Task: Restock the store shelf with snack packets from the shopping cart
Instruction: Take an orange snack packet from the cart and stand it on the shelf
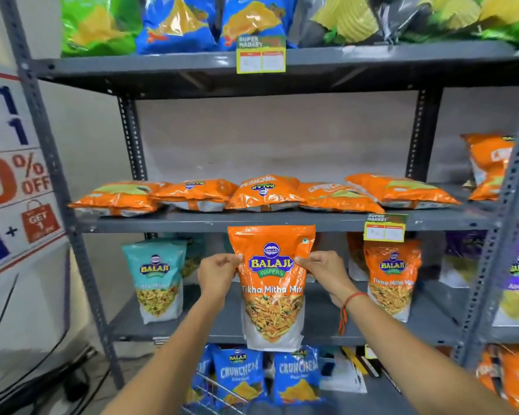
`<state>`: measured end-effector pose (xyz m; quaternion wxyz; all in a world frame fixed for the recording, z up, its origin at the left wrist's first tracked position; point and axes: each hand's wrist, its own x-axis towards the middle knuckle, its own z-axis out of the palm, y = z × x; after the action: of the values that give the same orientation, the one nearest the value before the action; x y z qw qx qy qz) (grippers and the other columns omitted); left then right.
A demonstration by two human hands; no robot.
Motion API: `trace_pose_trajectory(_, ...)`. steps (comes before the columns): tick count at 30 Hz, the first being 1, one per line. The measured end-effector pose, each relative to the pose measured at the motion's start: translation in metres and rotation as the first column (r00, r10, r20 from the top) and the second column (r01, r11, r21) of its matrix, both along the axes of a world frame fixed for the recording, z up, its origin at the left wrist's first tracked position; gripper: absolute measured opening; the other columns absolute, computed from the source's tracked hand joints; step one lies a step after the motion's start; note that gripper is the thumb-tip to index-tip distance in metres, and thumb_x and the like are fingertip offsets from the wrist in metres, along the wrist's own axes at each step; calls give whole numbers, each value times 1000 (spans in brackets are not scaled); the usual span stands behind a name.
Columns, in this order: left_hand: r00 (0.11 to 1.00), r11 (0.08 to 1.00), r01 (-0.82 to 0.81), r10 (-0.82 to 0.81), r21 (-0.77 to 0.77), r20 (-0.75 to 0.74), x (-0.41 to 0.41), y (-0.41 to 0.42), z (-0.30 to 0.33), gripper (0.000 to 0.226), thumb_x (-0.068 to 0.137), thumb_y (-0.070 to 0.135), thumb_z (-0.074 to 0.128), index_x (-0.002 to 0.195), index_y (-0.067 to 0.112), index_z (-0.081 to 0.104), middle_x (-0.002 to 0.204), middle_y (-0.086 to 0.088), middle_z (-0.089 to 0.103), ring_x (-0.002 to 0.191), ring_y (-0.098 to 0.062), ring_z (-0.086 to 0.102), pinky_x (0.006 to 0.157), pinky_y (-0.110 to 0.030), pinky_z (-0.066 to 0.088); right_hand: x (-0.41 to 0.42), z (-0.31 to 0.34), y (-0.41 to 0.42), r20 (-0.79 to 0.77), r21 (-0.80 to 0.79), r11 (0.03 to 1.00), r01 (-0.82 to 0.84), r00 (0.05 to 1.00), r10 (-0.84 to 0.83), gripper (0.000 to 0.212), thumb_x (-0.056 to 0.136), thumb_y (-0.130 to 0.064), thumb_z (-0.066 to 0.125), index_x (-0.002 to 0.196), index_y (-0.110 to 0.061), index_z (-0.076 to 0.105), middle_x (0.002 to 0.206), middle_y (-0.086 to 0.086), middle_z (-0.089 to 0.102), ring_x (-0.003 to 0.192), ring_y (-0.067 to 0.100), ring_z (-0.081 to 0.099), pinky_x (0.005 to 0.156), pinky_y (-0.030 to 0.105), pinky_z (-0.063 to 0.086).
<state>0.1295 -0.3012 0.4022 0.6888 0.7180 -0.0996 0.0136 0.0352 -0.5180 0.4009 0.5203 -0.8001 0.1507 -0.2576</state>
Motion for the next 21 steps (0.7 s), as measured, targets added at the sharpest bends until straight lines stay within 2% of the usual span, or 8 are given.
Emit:
trace_pose_trajectory(4,999,999,-18,20,40,-37,12,-49,-30,16,76,33,72,61,28,71,77,-2,76,76,-20,73,82,-46,59,19,-29,-45,-57,12,999,31,998,-31,40,78,-38,73,75,1,71,79,13,77,75,25,73,76,41,58)
trace_pose_trajectory(7,997,996,-44,49,80,-57,25,-89,-47,18,76,33,71,59,29,70,75,-1,75,78,-20,71,83,-40,58,38,-49,-83,-76,-9,998,68,995,-69,45,75,-40,73,70,4,68,76,18,76,70,31,71,68,45,57)
trace_pose_trajectory(12,994,991,-75,83,110,-75,45,-150,-65,19,80,30,68,62,28,67,75,-3,70,79,-21,66,76,-28,45,70,-79,-142,-94,16,996,87,992,-85,49,74,-42,73,61,4,61,67,13,75,62,24,69,61,41,52)
trace_pose_trajectory(15,995,987,-55,67,154,-74,62,-177,-82,19,80,33,68,62,30,69,76,-3,73,80,-21,67,78,-31,51,88,-100,-172,-99,36,994,106,990,-102,58,69,-52,71,59,4,57,68,19,73,62,30,69,59,37,47)
trace_pose_trajectory(17,995,979,-46,63,200,-75,70,-189,-90,20,81,34,67,61,32,67,71,0,71,78,-19,65,70,-26,49,99,-116,-187,-104,55,993,103,990,-97,65,65,-59,68,63,5,57,72,24,72,65,37,68,59,34,44)
trace_pose_trajectory(19,996,976,-47,63,213,-70,75,-198,-97,17,82,34,67,64,30,67,69,1,68,77,-18,63,63,-23,42,106,-129,-198,-101,65,994,87,992,-81,71,62,-66,67,59,4,53,70,28,68,56,30,61,59,33,40)
trace_pose_trajectory(21,995,977,-39,58,211,-84,79,-205,-102,14,81,36,68,74,25,73,75,-3,72,80,-20,65,70,-25,43,112,-140,-207,-95,64,995,73,993,-67,78,59,-76,64,55,0,48,63,27,63,53,23,55,58,34,38)
